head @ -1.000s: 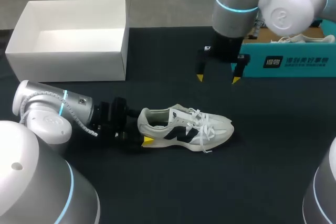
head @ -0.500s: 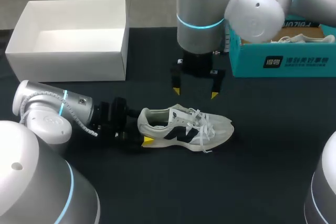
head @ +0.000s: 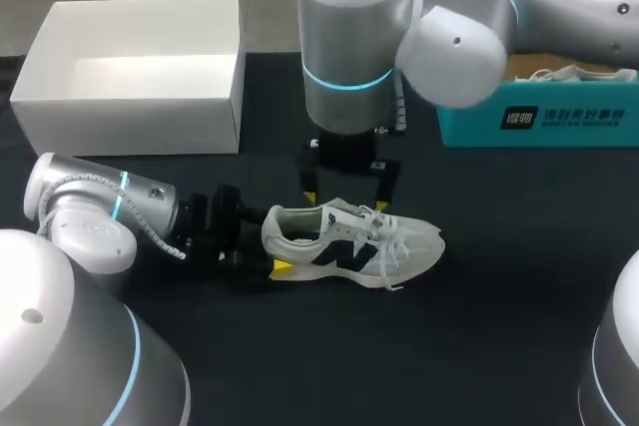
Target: Take the shoe out of the shoebox, open the shoe tongue, remove and reinsert the insole, then place the shoe into the shoebox
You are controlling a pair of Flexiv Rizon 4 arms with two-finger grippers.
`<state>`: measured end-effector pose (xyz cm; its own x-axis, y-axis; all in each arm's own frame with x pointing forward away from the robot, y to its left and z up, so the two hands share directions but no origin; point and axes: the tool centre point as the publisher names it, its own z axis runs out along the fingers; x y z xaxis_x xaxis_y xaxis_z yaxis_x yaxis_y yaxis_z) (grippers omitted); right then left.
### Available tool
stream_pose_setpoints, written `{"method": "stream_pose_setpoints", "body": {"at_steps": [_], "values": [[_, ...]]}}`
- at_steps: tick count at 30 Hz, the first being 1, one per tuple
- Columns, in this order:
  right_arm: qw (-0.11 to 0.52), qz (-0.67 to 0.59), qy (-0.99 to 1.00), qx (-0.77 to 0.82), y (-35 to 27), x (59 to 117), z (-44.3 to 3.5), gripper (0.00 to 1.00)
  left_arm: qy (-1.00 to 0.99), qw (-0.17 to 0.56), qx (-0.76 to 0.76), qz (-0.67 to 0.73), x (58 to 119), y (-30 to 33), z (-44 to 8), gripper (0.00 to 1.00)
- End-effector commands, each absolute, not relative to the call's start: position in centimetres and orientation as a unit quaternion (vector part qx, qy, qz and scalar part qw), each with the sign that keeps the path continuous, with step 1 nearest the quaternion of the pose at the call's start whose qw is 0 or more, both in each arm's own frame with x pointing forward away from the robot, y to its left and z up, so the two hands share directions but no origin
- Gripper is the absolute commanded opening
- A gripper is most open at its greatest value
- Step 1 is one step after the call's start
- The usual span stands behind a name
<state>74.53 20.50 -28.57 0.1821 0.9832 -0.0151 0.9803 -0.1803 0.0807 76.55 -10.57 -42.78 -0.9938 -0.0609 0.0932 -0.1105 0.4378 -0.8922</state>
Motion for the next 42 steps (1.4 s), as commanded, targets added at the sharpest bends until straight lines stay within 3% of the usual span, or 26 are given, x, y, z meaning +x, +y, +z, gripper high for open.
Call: {"method": "stream_pose_setpoints", "body": {"at_steps": [1, 16, 19, 21, 23, 31, 33, 35, 36, 42], "values": [[0.051, 0.0, 0.615, 0.787, 22.6, 74.3, -30.7, 1.0, -0.848, 0.024, 0.051, 0.528, 76.5, -10.5, -43.2, 0.0], [0.049, -0.059, 0.602, 0.795, 22.7, 74.4, -33.1, 1.0, -0.848, 0.024, 0.051, 0.528, 76.5, -10.5, -43.2, 0.0], [0.047, -0.07, 0.597, 0.798, 22.3, 74.1, -33.2, 0.89, -0.848, 0.024, 0.051, 0.528, 76.5, -10.5, -43.2, 0.0], [0.046, -0.076, 0.594, 0.8, 21.9, 74.0, -33.3, 0.69, -0.848, 0.024, 0.051, 0.528, 76.5, -10.5, -43.2, 0.0], [0.045, -0.082, 0.59, 0.802, 21.6, 74.0, -33.4, 0.6, -0.848, 0.024, 0.051, 0.528, 76.5, -10.5, -43.2, 0.0], [0.048, -0.098, 0.583, 0.805, 20.4, 74.3, -33.0, 0.44, -0.848, 0.024, 0.051, 0.528, 76.5, -10.5, -43.2, 0.0], [0.05, -0.101, 0.583, 0.805, 20.3, 74.4, -32.7, 0.3, -0.848, 0.024, 0.051, 0.528, 76.5, -10.5, -43.2, 0.0], [0.051, -0.102, 0.583, 0.805, 20.1, 74.4, -32.6, 0.05, -0.848, 0.024, 0.051, 0.528, 76.5, -10.5, -43.2, 0.0], [0.052, -0.103, 0.583, 0.804, 20.2, 74.5, -32.5, 0.0, -0.848, 0.024, 0.051, 0.528, 76.5, -10.5, -43.2, 0.0], [0.057, -0.103, 0.582, 0.805, 19.5, 74.7, -32.2, 0.0, -0.848, 0.024, 0.051, 0.528, 76.5, -10.5, -43.2, 0.0]]}}
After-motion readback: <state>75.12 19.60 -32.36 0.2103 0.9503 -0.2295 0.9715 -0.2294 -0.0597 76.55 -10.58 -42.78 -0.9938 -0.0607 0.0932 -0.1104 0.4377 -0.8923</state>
